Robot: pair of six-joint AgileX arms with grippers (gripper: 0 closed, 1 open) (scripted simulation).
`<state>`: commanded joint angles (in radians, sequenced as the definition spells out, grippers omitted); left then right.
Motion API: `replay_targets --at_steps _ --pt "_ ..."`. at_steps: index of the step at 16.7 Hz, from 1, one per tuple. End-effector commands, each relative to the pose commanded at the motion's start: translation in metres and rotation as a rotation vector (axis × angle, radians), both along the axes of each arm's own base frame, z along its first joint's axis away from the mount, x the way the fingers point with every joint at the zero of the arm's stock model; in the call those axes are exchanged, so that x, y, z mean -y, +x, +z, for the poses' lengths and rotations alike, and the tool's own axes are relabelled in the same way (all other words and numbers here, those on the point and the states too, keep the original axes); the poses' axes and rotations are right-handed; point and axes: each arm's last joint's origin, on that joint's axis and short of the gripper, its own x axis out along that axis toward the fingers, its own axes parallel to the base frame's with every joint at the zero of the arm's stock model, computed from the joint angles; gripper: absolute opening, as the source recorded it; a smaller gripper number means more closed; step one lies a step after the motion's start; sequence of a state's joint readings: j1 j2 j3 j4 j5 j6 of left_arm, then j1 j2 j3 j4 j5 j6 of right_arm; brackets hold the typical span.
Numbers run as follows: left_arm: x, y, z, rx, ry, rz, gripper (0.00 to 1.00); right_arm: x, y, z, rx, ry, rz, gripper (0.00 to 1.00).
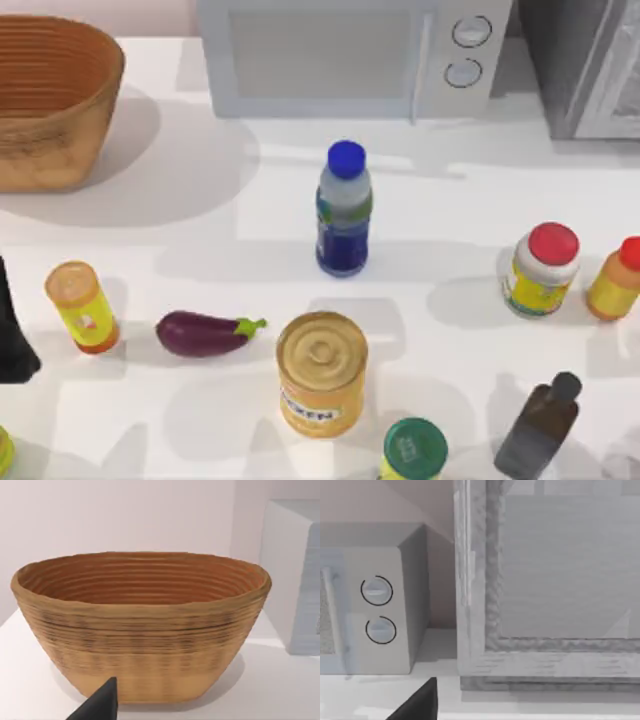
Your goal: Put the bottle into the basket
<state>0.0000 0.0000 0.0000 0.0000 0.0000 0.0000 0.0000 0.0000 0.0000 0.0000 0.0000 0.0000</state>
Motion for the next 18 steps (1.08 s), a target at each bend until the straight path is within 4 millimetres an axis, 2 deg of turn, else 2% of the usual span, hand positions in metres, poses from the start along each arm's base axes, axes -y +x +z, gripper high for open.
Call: replay_targets --at_steps 4,7,10,14,16,18 --pt "0.003 0.001 0.008 0.018 -0.001 -0.038 1.0 0.0 0.0 0.0 0.0 0.0 0.0 1.0" --pt "0.012 0.005 0.033 0.071 -0.002 -0.16 1.0 0.0 0.0 0.0 0.0 0.0 0.0 1.0" --pt "0.025 0.019 0.061 0.102 0.004 -0.302 1.0 0.0 0.0 0.0 0.0 0.0 0.0 1.0" --pt "0.05 0.06 0.083 0.066 0.029 -0.454 1.0 0.0 0.0 0.0 0.0 0.0 0.0 1.0" --pt "0.067 0.088 0.08 0.014 0.047 -0.515 1.0 0.0 0.0 0.0 0.0 0.0 0.0 1.0" --pt "0.087 0.116 0.066 -0.059 0.067 -0.567 1.0 0.0 0.0 0.0 0.0 0.0 0.0 1.0"
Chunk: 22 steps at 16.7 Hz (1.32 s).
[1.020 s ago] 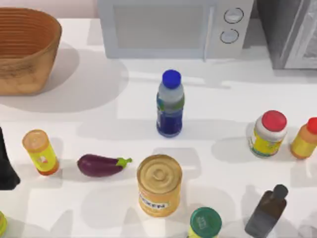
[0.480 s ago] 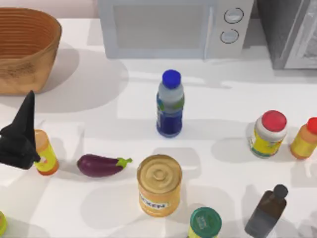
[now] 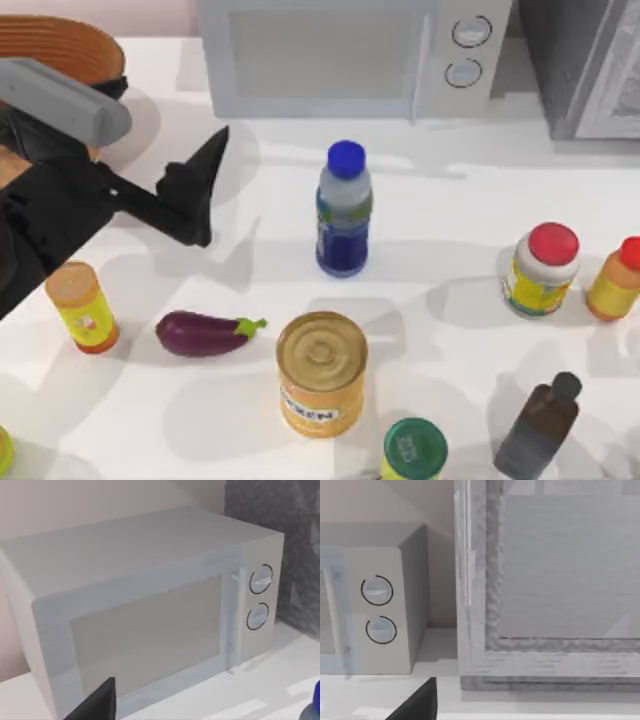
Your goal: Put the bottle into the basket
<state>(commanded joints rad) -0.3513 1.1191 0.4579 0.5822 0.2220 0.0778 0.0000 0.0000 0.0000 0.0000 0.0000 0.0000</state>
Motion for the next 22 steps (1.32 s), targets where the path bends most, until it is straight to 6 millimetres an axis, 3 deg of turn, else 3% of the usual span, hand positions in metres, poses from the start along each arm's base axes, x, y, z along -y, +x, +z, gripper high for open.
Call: replay_targets --at_steps 5,10,17,22 --pt "0.05 0.047 -0.065 -0.181 0.105 -0.121 1.0 0.0 0.0 0.0 0.0 0.0 0.0 1.0" --pt "0.08 0.053 -0.11 -0.283 0.169 -0.222 1.0 0.0 0.0 0.0 0.0 0.0 0.0 1.0" --pt "0.082 0.057 -0.109 -0.285 0.169 -0.223 1.0 0.0 0.0 0.0 0.0 0.0 0.0 1.0" --pt "0.102 0.082 -0.112 -0.287 0.17 -0.227 1.0 0.0 0.0 0.0 0.0 0.0 0.0 1.0"
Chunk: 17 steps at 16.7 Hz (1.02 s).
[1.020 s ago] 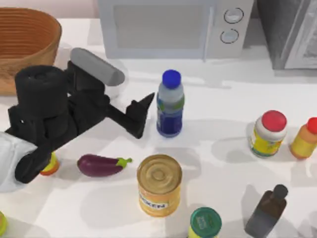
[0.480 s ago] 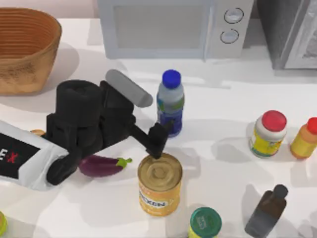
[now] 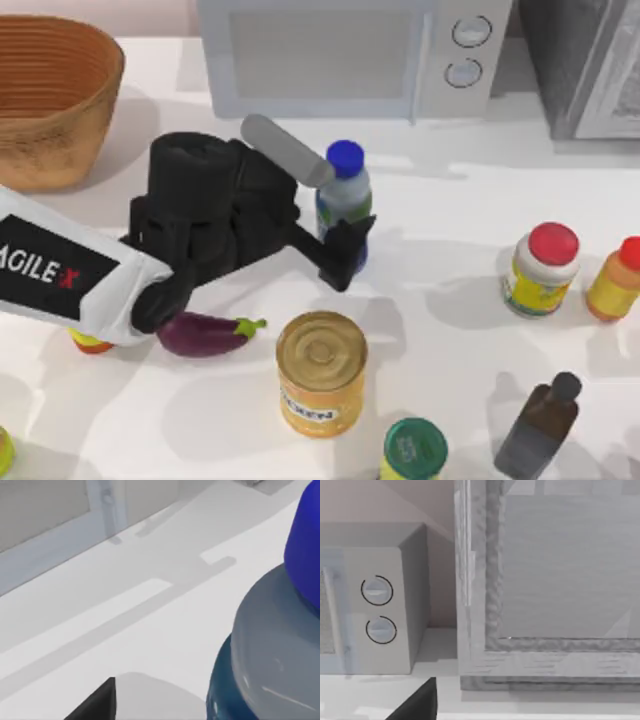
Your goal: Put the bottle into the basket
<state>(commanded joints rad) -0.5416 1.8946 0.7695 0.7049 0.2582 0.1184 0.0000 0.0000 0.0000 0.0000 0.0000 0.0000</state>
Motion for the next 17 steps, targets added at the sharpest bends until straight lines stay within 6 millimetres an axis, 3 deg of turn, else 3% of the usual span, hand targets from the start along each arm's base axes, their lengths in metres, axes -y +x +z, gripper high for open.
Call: replay_targets --at_steps 6,10,17 --pt "0.026 0.014 -0.028 -0.003 0.004 -0.002 1.0 0.0 0.0 0.0 0.0 0.0 0.0 1.0" --pt "0.026 0.015 -0.029 -0.003 0.004 -0.002 1.0 0.0 0.0 0.0 0.0 0.0 0.0 1.0" --pt "0.026 0.015 -0.029 -0.003 0.004 -0.002 0.47 0.0 0.0 0.0 0.0 0.0 0.0 1.0"
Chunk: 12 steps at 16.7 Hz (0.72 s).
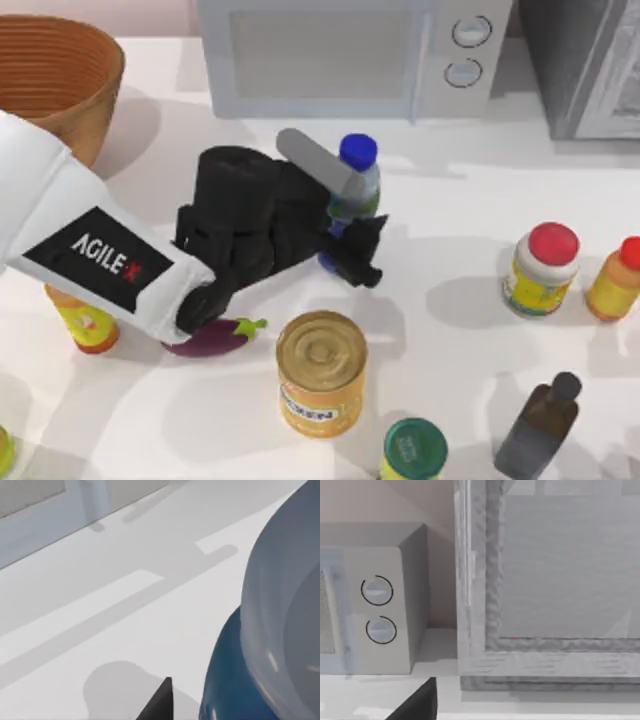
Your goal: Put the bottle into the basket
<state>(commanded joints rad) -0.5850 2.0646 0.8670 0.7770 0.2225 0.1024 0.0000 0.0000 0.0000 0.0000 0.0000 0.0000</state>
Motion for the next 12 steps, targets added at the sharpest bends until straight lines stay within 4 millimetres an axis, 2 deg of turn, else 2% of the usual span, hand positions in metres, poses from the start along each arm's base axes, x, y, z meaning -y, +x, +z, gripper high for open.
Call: replay_targets --at_steps 6,12 --pt "0.0 0.0 0.0 0.0 0.0 0.0 0.02 0.0 0.0 0.0 0.0 0.0 0.0 1.0" --pt "0.0 0.0 0.0 0.0 0.0 0.0 0.0 0.0 0.0 0.0 0.0 0.0 0.0 1.0"
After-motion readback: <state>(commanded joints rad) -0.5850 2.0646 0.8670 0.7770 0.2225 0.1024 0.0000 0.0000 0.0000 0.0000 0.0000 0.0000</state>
